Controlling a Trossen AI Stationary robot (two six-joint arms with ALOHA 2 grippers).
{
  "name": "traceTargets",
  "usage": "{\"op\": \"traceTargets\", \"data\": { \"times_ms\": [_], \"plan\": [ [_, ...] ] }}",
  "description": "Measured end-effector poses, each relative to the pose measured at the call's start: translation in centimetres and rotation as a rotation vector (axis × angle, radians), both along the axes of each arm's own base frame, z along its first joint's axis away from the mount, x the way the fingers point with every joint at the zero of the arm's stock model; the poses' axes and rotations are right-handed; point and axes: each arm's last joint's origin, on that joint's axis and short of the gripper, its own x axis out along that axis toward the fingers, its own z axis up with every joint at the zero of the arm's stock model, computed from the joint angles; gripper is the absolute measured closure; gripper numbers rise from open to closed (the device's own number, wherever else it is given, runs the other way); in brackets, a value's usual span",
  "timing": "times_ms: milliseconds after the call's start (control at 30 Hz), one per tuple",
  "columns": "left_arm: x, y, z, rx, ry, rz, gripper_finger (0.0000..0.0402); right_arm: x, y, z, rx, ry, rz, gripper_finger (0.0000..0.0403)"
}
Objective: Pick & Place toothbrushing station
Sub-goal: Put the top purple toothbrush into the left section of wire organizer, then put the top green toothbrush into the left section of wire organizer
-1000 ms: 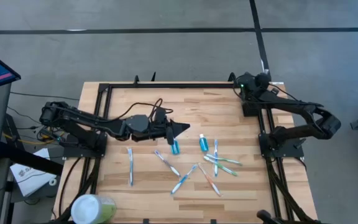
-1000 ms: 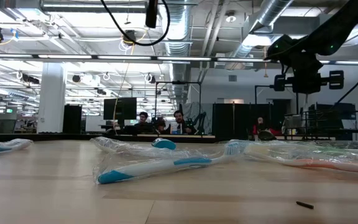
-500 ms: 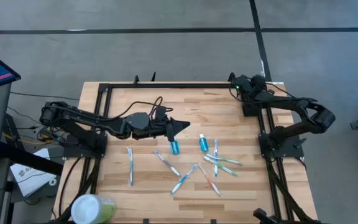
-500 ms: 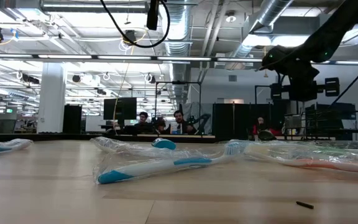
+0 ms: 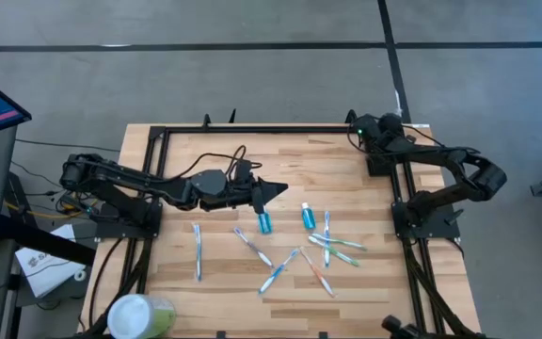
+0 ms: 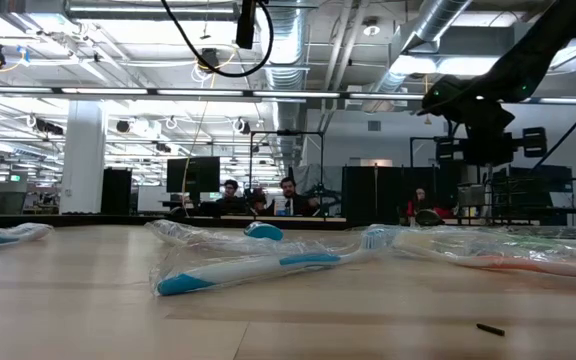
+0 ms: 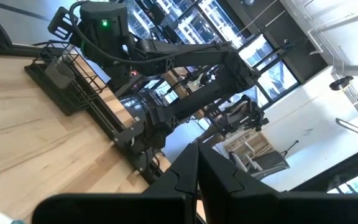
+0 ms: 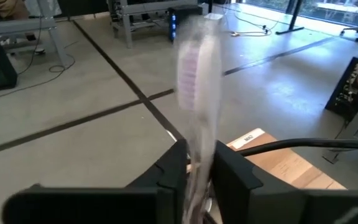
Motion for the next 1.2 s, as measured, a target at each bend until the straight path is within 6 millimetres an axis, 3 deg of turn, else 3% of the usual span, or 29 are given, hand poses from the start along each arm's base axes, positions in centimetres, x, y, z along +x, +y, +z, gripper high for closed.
{"op": "traceTargets", "data": {
  "times_ms": [300,633,867,1200],
  "plan": [
    [0.0,0.0,0.0,-0.001,-0.005,0.003,0.04,0.0,0.0,0.1,0.005,-0.001,0.009,0.0259],
    [0.0,0.0,0.0,0.0,-0.004,0.002,0.04,-0.1,0.5,1.4,-0.013,-0.001,0.037,0.0161],
    [0.0,0.0,0.0,0.002,-0.004,-0.006,0.04,-0.2,1.6,2.7,-0.017,-0.032,0.09,0.0153],
    [0.0,-0.2,0.1,0.025,0.0,-0.026,0.04,0.8,4.6,4.4,0.031,-0.036,0.306,0.0153]
  ]
}}
